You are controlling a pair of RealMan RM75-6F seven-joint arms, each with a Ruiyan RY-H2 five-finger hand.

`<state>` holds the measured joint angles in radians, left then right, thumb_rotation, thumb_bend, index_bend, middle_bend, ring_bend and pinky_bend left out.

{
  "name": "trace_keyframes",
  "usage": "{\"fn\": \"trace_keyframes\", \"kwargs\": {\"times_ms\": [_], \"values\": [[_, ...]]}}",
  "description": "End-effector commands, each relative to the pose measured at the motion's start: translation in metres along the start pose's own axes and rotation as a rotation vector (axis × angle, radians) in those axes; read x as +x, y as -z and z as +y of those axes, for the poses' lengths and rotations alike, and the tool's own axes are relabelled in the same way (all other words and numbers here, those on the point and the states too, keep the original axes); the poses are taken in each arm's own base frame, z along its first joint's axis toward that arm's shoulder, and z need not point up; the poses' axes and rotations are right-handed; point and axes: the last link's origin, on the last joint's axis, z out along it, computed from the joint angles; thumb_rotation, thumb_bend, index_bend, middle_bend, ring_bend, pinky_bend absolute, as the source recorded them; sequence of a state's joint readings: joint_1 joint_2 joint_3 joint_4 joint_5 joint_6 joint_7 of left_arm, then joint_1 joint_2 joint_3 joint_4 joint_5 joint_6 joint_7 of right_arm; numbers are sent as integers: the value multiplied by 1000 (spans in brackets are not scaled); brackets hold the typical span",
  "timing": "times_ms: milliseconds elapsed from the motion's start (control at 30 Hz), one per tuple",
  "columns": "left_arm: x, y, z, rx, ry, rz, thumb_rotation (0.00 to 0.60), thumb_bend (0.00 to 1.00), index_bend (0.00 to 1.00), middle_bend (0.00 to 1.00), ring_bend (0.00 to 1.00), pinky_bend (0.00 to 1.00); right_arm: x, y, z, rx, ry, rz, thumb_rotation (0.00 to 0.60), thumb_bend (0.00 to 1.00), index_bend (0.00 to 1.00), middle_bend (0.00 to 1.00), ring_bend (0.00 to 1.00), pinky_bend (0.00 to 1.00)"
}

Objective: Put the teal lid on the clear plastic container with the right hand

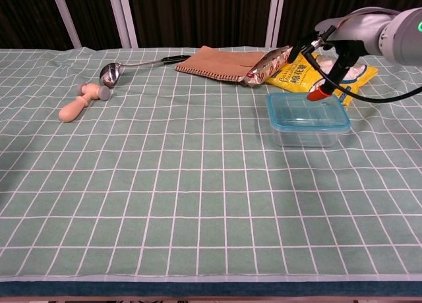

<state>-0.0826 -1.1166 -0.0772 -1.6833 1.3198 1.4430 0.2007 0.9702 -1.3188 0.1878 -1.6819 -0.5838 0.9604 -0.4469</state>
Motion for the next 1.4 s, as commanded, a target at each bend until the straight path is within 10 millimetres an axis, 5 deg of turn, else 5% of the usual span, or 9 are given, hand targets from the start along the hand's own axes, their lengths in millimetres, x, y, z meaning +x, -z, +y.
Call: {"fn": "trace_keyframes", "kwargs": {"times_ms": [33,500,767,1400], "values": [[0,0,0,0,1,-2,600,330,80,0,0,0,1,-9,-1,16,-26,40,600,324,385,0,0,0],[-1,-1,0,4,-3,-8,600,330,79,0,0,0,4,-37,6,-11,-44,77,600,355,591,0,0,0],[-1,-1,0,5,-4,-8,600,330,80,0,0,0,7,-41,14,-20,-33,71,600,522,609,0,0,0],[-1,-1,0,6,-7,-7,600,330,82,0,0,0,2,-54,36,-55,26,64,600,553,642,0,0,0]]}}
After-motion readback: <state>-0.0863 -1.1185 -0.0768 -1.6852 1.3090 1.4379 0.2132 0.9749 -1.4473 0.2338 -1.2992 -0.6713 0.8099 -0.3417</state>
